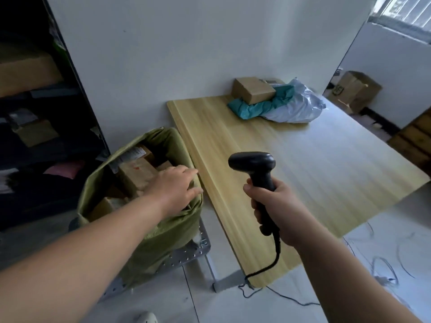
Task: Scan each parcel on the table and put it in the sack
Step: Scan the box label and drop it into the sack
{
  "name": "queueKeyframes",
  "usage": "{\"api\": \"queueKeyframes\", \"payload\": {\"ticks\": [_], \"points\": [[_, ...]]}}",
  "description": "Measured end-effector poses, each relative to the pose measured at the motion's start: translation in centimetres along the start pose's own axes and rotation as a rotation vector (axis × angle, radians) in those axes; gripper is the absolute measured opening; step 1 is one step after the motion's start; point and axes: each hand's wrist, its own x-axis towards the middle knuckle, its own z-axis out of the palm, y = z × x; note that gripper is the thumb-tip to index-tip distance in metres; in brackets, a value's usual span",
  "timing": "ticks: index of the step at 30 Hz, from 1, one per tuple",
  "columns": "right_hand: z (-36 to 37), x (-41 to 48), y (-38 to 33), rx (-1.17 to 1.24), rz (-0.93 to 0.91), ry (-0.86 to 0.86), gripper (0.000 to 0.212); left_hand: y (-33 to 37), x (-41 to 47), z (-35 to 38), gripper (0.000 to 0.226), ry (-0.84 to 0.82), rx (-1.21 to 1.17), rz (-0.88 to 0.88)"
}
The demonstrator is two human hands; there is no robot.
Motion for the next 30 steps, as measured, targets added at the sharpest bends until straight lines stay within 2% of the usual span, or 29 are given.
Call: {"api": "queueKeyframes", "payload": {"ticks": [7, 12, 16, 22, 27, 30], "points": [[-15.7, -6.0, 3.4, -0.028, 0.038, -0.068, 0.026, 16.6, 1.2, 1.9, 0.059, -0.020, 0.009, -0.026], [-27.1, -9.0, 5.0, -0.037, -0.004, -0.014, 0.025, 28.2, 3.5, 3.6, 0.058, 0.014, 0.020, -0.012], [-34.0, -9.4, 5.1, -0.025, -0.073, 0.042, 0.021, 35.0, 5.7, 3.4, 0.058, 0.074, 0.025, 0.022], [-40.0, -6.1, 3.3, -0.035, -0.112, 0.097, 0.021, 39.0, 9.5, 2.3, 0.060, 0.125, 0.059, -0.020], [-43.2, -1.6, 0.0, -0.078, -0.164, 0.128, 0.015, 38.7, 14.4, 1.2, 0.060, 0.170, 0.040, -0.127], [-44.4, 2.1, -2.3, -0.095, -0.191, 0.133, 0.016, 37.7, 18.4, 0.6, 0.063, 0.215, -0.053, -0.227]]}}
